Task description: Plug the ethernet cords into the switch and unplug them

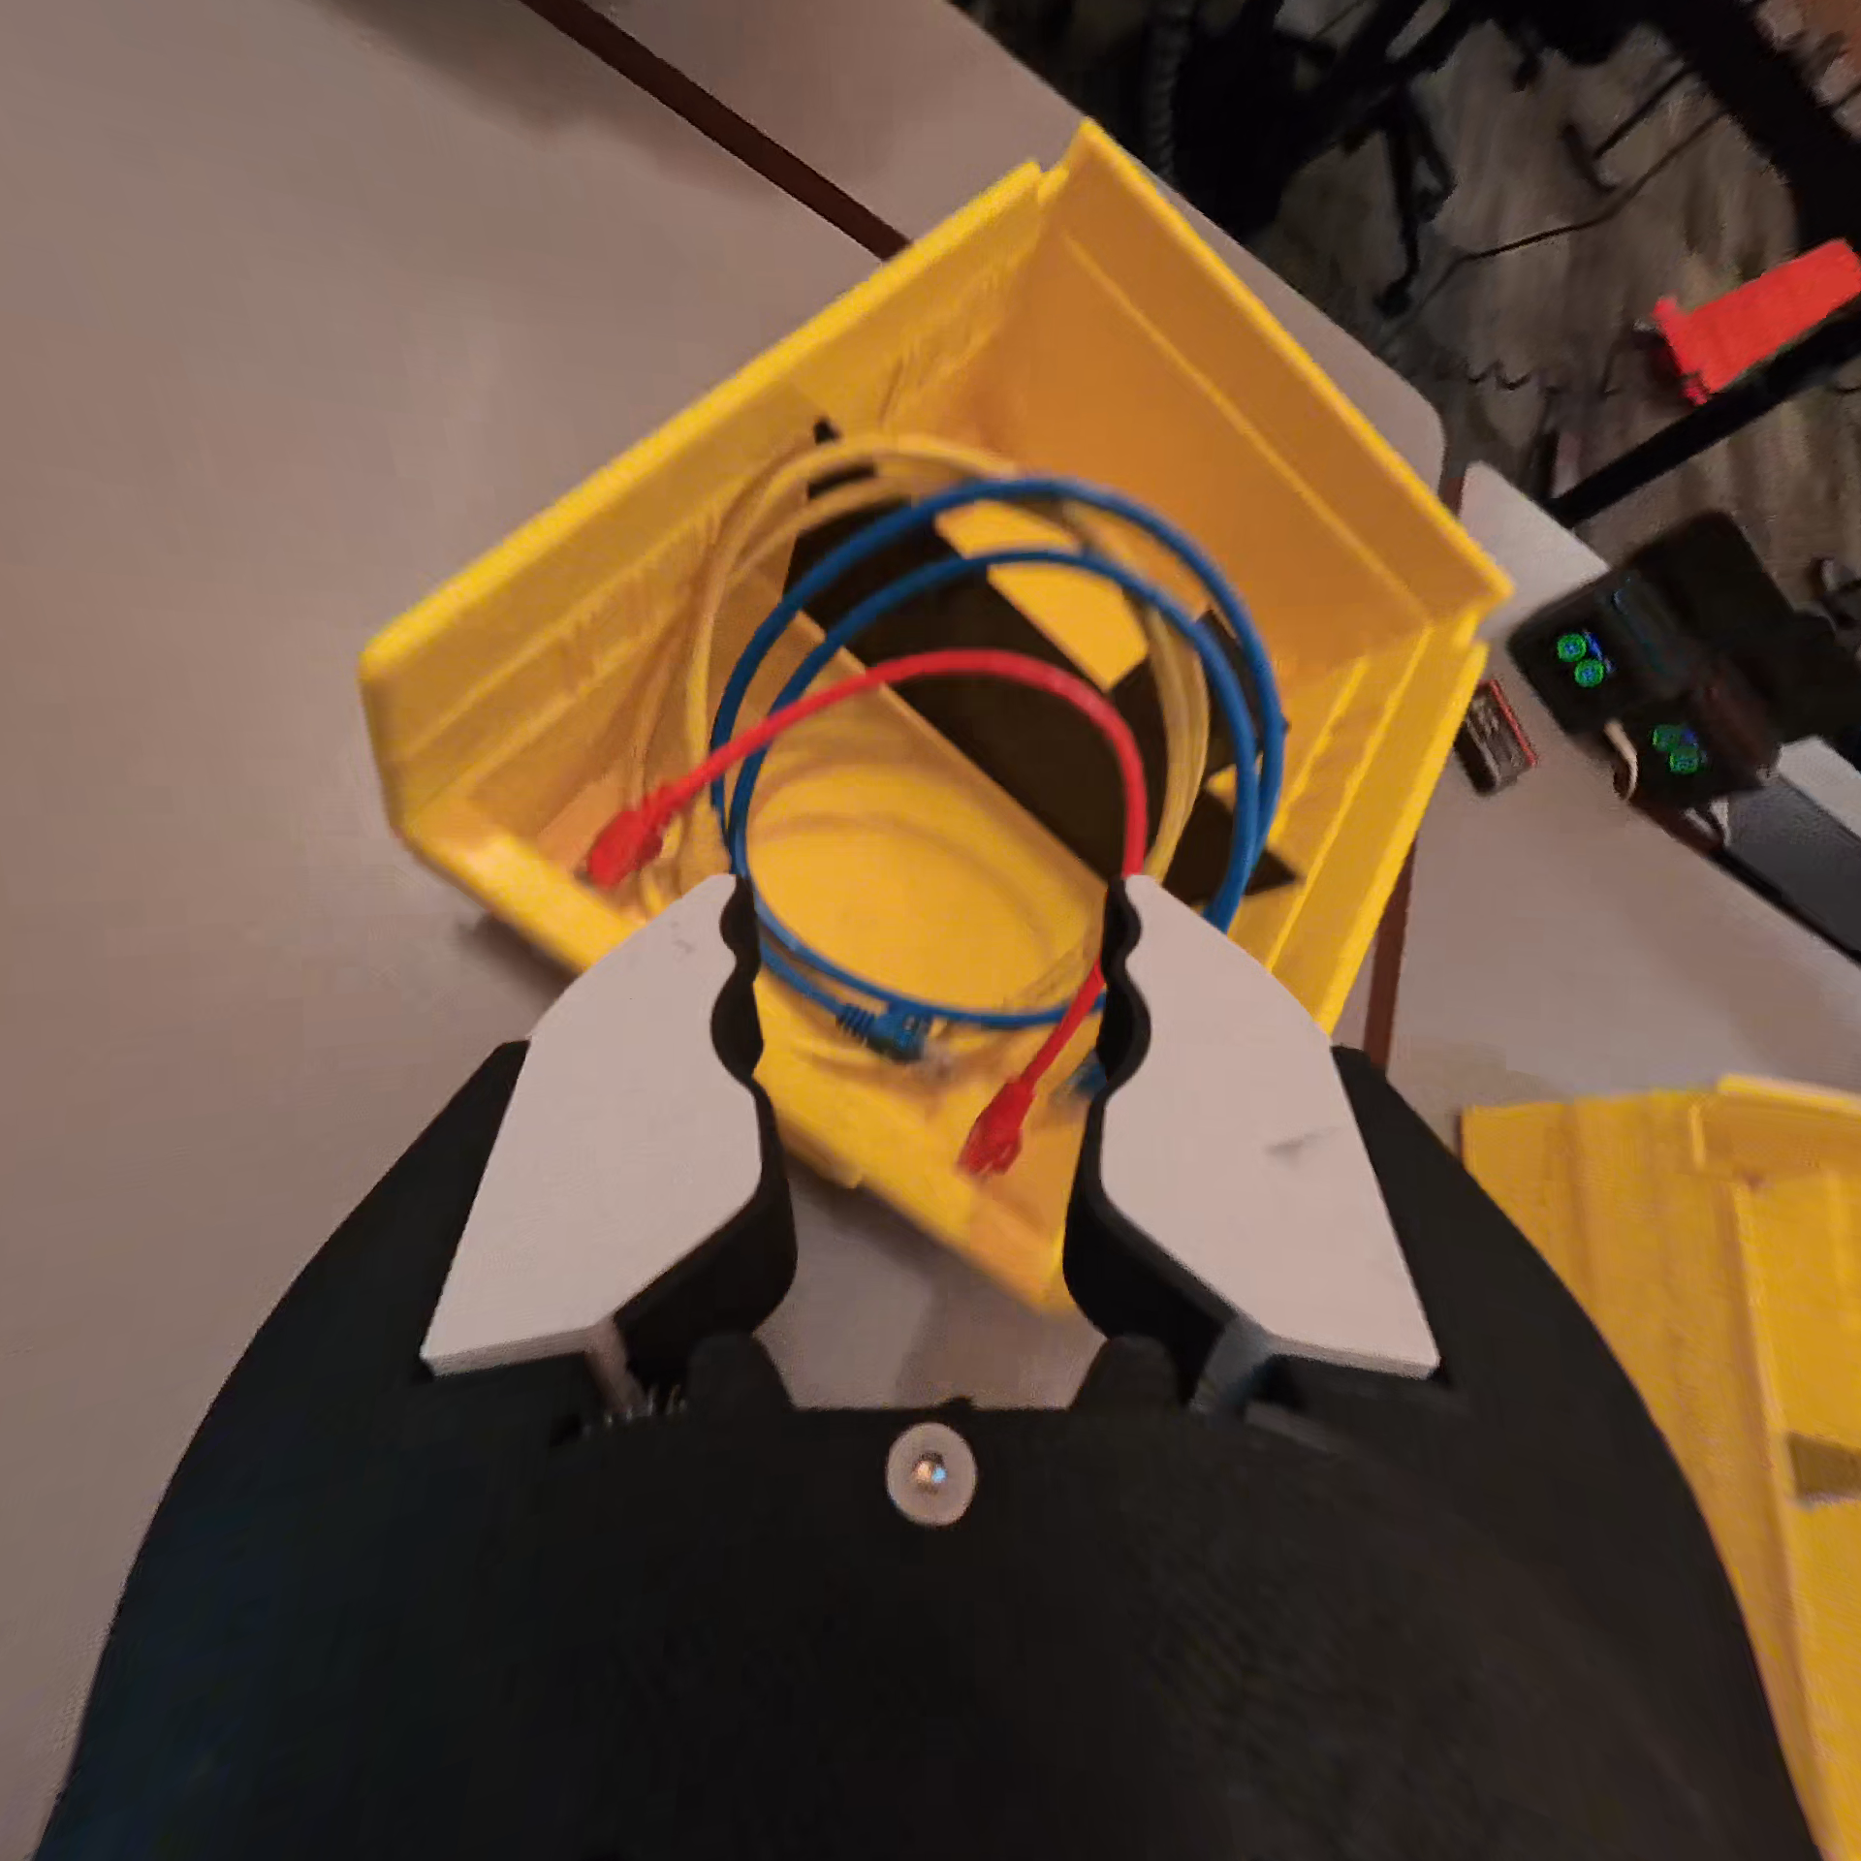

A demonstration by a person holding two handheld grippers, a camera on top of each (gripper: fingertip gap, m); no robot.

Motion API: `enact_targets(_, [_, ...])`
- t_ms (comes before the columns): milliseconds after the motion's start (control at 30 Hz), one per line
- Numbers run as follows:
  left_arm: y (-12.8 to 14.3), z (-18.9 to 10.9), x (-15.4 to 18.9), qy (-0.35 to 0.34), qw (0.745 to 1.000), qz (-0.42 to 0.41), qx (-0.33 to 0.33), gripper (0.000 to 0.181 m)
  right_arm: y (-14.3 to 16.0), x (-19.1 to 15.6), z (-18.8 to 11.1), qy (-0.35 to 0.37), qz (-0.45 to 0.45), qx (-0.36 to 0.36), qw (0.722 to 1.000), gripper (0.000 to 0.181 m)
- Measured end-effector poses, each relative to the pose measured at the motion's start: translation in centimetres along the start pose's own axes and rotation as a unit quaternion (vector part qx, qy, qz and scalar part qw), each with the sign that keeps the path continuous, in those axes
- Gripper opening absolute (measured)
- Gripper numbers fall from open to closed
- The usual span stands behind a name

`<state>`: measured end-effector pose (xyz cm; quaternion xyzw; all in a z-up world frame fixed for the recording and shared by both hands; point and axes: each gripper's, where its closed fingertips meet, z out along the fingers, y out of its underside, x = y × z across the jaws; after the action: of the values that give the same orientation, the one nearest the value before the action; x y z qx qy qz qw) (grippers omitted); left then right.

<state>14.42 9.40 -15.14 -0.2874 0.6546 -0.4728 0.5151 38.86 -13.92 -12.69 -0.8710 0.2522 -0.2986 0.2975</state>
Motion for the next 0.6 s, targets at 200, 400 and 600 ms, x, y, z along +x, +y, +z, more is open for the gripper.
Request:
enact_targets(200, [-0.4,7.3,3.1,0.046,0.988,-0.123,-0.080,0.057,8.2,6.1,-2.4,0.174,0.140,0.037,0.974,0.067])
enact_targets(400, [-3.9,17.8,5.5,0.047,0.975,-0.205,-0.071,0.057,10.8,6.6,0.0,0.096,0.265,0.087,0.955,0.075])
enact_targets(600, [-2.6,25.5,5.6,0.016,0.966,-0.216,-0.141,0.047,9.5,4.5,3.1,0.058,0.238,0.099,0.964,0.039])
